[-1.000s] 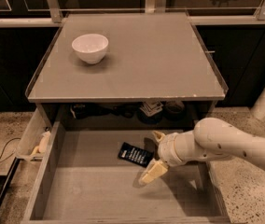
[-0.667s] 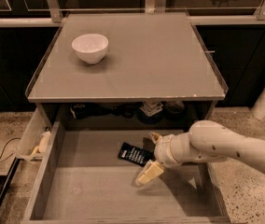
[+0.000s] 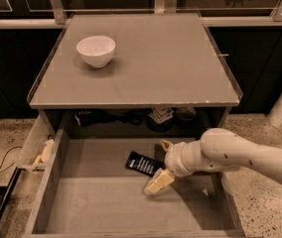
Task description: Pick rxbar blueberry from top drawer and place on counter
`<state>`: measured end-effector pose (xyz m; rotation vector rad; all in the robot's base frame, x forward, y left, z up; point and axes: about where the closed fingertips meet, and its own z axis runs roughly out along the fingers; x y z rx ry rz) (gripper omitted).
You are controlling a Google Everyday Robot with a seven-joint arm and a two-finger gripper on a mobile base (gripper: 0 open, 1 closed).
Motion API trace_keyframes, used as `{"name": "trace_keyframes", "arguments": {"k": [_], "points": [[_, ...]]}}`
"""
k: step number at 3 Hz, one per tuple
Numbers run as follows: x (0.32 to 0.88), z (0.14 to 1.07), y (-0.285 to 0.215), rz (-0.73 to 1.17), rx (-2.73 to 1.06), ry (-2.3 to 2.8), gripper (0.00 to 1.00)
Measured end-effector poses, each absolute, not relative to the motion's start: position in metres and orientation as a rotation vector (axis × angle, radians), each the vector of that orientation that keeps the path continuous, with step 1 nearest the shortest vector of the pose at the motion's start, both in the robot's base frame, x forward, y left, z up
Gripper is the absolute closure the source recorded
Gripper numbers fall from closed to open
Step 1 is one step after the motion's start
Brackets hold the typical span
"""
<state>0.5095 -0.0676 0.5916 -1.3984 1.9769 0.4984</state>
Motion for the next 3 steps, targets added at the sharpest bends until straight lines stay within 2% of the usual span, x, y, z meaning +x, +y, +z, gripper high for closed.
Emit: {"name": "trace_keyframes", "arguments": {"k": [1, 2, 3], "points": [[0.5111, 0.5885, -0.0677, 0.529, -1.383, 1.988, 0.00], [0.5111, 0.5884, -0.0677, 0.529, -1.383, 1.988, 0.19], [0.5111, 0.5884, -0.0676, 0.529, -1.383, 1.987, 0.42]]}}
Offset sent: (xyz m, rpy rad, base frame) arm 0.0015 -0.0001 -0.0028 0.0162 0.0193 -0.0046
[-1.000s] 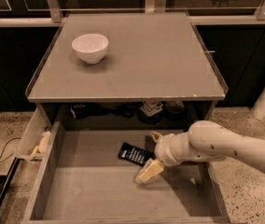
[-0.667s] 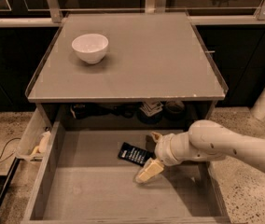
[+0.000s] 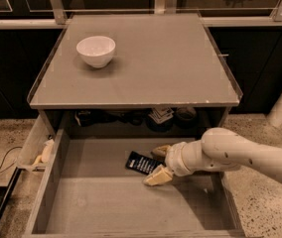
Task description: Pick rxbar blueberry from top drawer and place on counter
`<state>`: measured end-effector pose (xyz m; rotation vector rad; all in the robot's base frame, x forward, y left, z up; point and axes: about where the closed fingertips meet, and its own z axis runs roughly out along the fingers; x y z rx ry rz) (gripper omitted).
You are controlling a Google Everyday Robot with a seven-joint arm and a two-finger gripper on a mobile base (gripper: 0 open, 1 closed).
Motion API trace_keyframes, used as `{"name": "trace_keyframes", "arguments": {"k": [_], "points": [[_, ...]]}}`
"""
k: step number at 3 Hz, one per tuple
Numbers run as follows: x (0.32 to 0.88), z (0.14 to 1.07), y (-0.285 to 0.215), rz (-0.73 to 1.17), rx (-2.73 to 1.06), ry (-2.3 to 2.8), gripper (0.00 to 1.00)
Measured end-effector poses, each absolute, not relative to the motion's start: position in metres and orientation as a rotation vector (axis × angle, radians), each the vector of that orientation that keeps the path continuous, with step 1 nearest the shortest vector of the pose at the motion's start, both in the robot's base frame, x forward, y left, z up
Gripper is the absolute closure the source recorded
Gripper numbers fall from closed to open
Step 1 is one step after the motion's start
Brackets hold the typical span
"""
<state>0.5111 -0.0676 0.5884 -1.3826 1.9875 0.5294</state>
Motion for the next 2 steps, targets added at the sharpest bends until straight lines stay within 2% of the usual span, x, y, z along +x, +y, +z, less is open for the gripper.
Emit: {"name": "trace_keyframes", "arguments": {"k": [2], "points": [[0.5111, 0.5884, -0.0676, 0.529, -1.383, 1.987, 0.89]]}}
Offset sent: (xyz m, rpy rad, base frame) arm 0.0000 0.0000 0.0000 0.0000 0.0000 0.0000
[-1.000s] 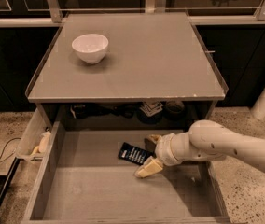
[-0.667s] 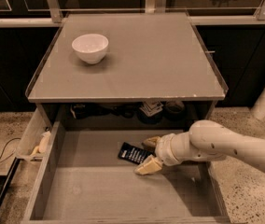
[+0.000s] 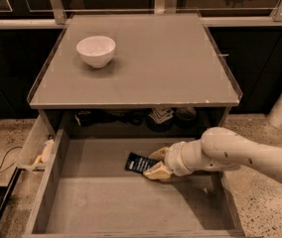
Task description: Pick rxbar blueberry from top drawer and place on counter
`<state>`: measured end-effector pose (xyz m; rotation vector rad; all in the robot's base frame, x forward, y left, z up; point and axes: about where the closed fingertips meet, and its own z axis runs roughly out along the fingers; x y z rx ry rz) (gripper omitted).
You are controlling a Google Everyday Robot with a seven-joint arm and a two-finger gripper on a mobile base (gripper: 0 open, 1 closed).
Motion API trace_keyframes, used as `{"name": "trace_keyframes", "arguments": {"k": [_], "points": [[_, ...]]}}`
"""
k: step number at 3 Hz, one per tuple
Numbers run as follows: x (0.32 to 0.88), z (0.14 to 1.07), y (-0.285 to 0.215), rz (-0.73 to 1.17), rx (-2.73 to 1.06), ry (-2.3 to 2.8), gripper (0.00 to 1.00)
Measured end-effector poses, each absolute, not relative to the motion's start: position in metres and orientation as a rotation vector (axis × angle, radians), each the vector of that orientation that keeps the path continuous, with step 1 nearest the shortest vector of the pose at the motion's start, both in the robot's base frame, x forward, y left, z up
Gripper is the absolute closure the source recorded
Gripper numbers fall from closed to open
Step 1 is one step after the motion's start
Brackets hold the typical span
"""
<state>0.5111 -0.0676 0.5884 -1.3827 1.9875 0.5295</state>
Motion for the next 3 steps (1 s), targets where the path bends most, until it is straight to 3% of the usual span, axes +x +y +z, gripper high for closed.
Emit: {"name": "trace_keyframes", "arguments": {"k": [1, 3], "points": [[0.511, 0.588, -0.068, 0.530, -1.383, 1.987, 1.00], [0.501, 0.594, -0.072, 0.548, -1.388, 2.004, 1.00]]}}
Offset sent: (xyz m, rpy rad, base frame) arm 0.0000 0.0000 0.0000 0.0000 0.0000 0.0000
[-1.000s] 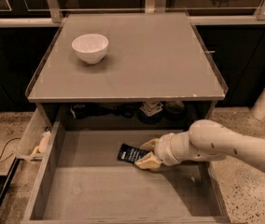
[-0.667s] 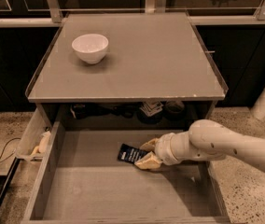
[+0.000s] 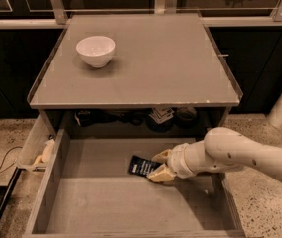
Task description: Pick rxbar blueberry from top drawer and place on counter
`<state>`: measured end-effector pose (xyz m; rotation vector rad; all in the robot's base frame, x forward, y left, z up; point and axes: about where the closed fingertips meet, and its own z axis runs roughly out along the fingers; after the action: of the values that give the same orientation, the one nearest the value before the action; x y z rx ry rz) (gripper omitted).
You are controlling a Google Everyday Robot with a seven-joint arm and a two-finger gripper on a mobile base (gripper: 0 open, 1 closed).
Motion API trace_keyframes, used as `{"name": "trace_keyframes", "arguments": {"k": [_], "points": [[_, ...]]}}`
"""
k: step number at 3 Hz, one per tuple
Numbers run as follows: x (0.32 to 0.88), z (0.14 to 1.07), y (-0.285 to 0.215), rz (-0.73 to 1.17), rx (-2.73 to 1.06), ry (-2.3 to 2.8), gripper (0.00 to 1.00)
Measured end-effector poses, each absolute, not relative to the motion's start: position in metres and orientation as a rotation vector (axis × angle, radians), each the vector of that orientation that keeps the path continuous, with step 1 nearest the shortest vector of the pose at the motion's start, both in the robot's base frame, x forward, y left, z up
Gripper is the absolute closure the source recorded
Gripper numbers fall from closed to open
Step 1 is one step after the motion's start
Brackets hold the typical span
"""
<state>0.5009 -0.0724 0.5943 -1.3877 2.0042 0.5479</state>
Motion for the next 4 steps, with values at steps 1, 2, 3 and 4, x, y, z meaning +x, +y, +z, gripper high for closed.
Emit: {"name": "trace_keyframes", "arguments": {"k": [1, 2, 3, 4], "points": [[0.489, 0.631, -0.081, 0.580, -1.385, 1.977, 1.00], [0.477, 0.683, -0.090, 0.594, -1.389, 1.909, 1.00], [0.469, 0.739, -0.104, 0.566, -1.406, 1.861, 1.00], [0.462, 0.814, -0.122, 0.462, -1.437, 1.827, 1.00]]}}
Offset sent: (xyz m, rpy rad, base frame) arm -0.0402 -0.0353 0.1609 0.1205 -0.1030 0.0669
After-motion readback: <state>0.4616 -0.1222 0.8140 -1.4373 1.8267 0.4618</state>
